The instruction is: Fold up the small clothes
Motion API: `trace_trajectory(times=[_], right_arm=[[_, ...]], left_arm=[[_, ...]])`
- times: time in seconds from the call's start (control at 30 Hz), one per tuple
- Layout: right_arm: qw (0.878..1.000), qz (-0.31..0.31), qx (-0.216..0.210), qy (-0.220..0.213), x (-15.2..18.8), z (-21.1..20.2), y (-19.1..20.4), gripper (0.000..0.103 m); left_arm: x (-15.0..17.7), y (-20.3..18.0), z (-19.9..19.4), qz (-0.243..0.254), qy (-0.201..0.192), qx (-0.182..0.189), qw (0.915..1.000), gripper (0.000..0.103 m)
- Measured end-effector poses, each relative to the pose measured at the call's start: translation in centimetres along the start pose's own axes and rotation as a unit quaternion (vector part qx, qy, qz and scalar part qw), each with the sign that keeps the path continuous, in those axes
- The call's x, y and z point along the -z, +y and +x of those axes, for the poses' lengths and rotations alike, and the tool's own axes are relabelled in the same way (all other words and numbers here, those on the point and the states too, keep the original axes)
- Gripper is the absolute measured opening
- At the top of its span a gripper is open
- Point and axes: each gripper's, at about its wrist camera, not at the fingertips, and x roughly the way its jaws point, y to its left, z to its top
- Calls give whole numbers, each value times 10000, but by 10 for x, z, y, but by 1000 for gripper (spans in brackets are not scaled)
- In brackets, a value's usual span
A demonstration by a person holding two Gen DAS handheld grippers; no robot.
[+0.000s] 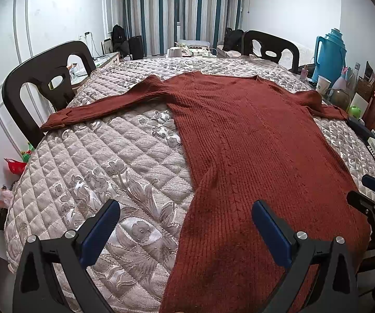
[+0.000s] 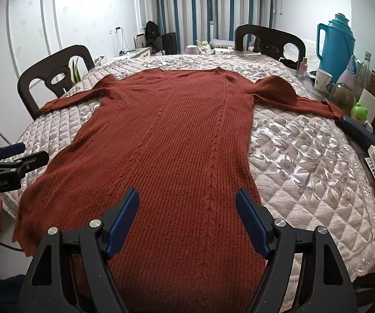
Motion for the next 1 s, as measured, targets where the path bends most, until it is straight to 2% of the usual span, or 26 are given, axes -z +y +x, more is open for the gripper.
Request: trace_trajectory(times=[1.0], right_arm=[[10000, 3, 36, 23, -2, 1, -4, 76]], left_arm=[[2, 3, 5, -21, 79, 65, 9999, 103]])
